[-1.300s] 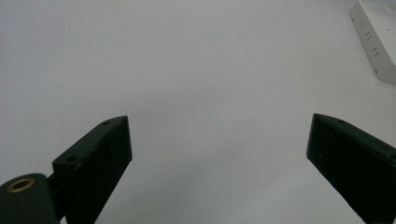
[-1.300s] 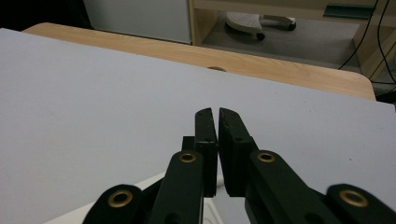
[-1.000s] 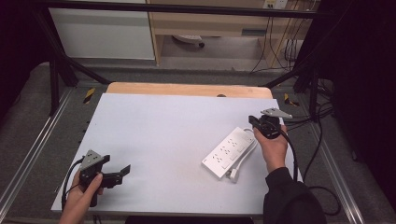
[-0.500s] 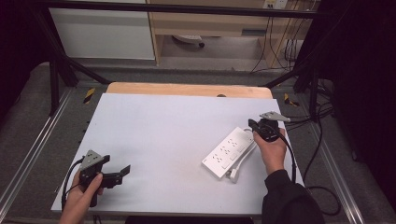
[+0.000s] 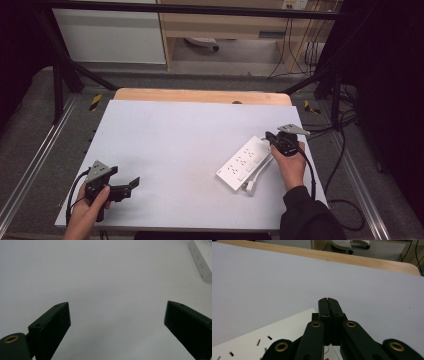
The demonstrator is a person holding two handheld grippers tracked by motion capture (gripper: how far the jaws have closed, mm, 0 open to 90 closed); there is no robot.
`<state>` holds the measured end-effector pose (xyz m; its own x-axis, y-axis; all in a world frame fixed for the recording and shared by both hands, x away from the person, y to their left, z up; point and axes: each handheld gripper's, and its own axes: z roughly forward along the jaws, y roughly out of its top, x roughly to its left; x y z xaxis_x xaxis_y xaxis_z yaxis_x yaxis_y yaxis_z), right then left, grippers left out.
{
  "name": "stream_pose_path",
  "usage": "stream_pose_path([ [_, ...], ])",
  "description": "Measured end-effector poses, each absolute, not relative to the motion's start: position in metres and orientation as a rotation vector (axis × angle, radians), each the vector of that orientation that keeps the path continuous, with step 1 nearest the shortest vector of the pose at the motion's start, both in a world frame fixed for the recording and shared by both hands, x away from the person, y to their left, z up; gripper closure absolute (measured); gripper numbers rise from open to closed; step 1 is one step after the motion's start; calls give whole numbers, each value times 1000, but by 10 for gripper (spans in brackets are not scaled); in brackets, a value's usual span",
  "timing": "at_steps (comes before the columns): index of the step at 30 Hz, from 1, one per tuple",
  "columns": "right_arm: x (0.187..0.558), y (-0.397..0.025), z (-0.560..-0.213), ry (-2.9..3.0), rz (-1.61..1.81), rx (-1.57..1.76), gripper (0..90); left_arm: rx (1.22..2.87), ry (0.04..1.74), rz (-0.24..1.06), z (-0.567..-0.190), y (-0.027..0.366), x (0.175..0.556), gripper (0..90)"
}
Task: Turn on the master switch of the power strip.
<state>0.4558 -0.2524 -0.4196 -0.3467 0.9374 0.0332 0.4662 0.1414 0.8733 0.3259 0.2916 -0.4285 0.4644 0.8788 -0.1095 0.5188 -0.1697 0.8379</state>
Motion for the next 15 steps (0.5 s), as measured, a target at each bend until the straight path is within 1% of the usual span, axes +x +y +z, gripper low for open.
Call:
stream_pose_path([
  [7, 446, -253, -427, 1857, 1155, 1351, 900, 1838, 1180, 513, -429, 291, 326, 68],
  [15, 444, -252, -433, 1870, 1144, 1361, 900, 1838, 1185, 514, -429, 291, 326, 68],
])
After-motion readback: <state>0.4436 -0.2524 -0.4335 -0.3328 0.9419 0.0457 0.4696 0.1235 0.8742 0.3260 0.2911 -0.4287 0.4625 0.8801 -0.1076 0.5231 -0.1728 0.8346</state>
